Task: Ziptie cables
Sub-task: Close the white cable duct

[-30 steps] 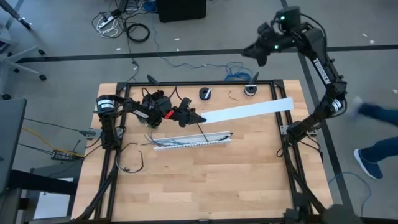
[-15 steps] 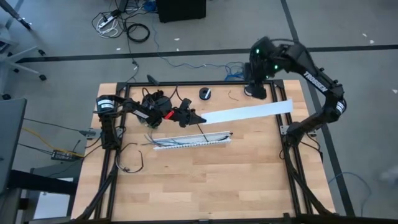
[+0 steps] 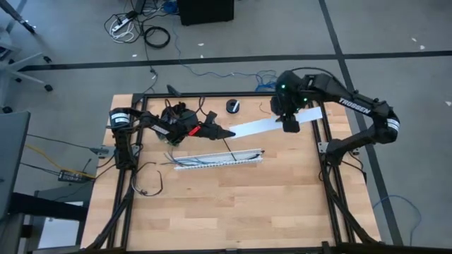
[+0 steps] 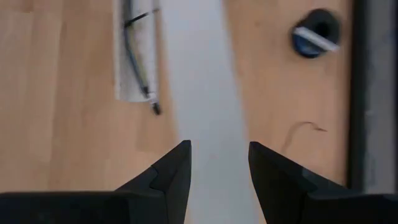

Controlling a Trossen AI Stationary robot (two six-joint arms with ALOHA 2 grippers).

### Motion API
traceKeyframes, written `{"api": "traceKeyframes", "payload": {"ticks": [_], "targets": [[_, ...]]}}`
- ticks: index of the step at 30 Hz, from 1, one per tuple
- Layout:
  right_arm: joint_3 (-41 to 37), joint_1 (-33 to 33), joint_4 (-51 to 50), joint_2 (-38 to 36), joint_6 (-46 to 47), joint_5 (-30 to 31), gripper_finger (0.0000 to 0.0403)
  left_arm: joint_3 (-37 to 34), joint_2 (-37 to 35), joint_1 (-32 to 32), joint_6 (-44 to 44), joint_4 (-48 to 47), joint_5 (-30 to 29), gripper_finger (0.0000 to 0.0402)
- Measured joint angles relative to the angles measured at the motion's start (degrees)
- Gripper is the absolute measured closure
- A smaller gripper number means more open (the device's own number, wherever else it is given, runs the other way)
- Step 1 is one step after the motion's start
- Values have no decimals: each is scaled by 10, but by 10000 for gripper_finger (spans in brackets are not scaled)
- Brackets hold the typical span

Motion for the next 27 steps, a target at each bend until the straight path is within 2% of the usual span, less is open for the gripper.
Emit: {"api": "traceKeyframes", "payload": {"ticks": [3,9,17,22,27], "targets": [[-26,20,25,8,-1,-12,248,0,0,0,-3,-19,-2,402],[-60,49,61,7,21,18,226,0,0,0,-11,-21,-11,401],[-61,89,90,7,26,93,132,0,0,0,-9,-19,-16,401],[-61,113,127,7,70,98,82,0,0,-1,-1,-19,-16,401],[-74,137,117,7,126,93,53,0,0,-2,-1,-20,-16,401]]}}
